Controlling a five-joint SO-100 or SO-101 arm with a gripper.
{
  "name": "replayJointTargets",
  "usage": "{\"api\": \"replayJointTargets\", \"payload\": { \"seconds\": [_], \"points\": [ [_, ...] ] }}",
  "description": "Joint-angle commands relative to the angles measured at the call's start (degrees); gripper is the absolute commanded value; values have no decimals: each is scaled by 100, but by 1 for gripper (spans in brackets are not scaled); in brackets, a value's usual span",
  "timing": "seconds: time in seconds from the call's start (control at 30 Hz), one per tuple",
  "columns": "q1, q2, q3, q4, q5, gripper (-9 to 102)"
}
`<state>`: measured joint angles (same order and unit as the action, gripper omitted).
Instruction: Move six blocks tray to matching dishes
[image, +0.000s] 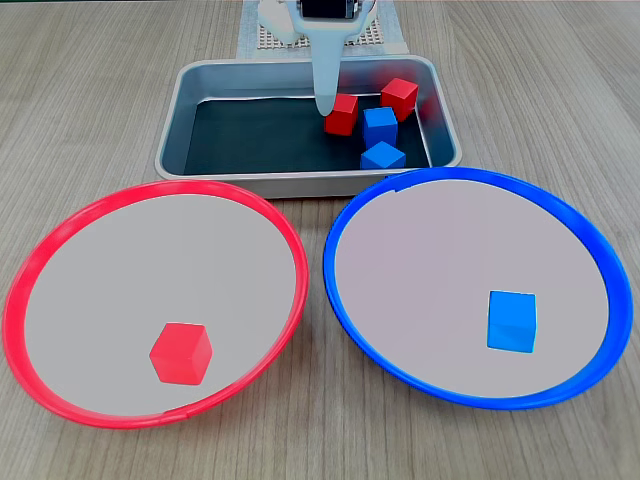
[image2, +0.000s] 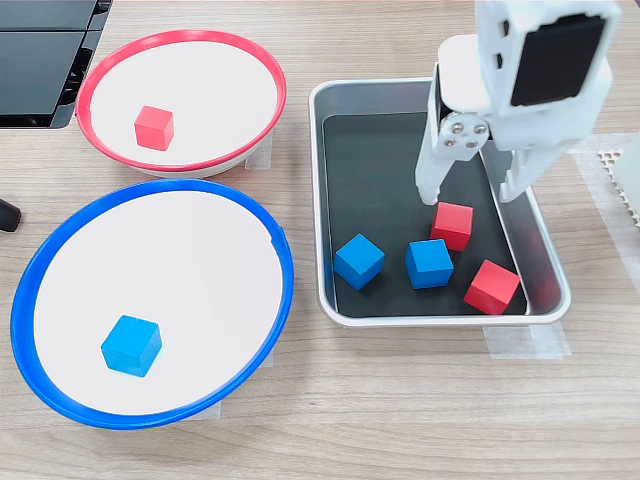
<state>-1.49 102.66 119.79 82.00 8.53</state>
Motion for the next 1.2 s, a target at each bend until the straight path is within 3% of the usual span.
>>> {"api": "replayJointTargets", "payload": {
  "seconds": [0.0,0.27,0.43,0.6,0.77,0.93,1.17],
  "points": [
    [-185,-18,97,-439,149,20],
    [-299,-316,167,-1011,220,17],
    [-308,-439,149,-1125,-149,0],
    [18,-290,-422,-378,-791,0],
    [896,-360,-2382,176,-1714,0],
    [1397,-1450,-4280,-861,-2074,0],
    [1503,-2663,-4685,-2127,-2566,0]
  ]
}}
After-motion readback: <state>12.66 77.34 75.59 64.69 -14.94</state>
